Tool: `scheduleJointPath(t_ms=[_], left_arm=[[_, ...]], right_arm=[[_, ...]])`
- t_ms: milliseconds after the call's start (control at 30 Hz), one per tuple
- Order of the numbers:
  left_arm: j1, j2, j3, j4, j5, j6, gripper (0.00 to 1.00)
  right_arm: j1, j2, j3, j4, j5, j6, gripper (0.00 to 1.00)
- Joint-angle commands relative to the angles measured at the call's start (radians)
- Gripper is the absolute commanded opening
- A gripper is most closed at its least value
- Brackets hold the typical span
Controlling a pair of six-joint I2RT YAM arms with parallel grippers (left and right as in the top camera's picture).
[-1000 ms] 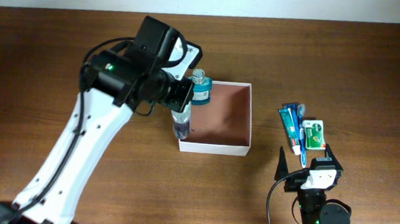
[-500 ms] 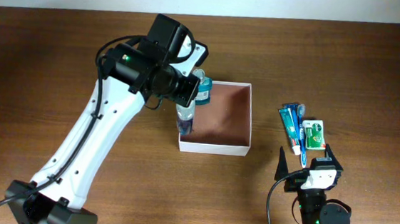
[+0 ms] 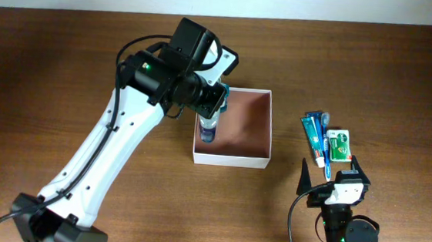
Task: Pack container
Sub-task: 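Lift the soap pump bottle and carry it over the box, then lower the soap bottle into the box beside the mouthwash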
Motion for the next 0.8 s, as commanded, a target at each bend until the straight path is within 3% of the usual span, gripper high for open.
scheduleJointPath(t_ms=[0, 567, 767], left_arm=[[-0.001, 0.025, 0.041, 0.018, 0.012, 0.025, 0.15], [0.000, 0.101, 0.040, 0.044, -0.058, 0.020, 0.15], [0.000, 0.159, 0.040, 0.045, -0.058, 0.020, 0.07]], right_arm=[[-0.008, -0.008, -0.005, -0.008, 0.005, -0.004, 0.98], [-0.008, -0.008, -0.005, -0.008, 0.005, -0.004, 0.98], [-0.008, -0.008, -0.005, -0.008, 0.005, -0.004, 0.98]])
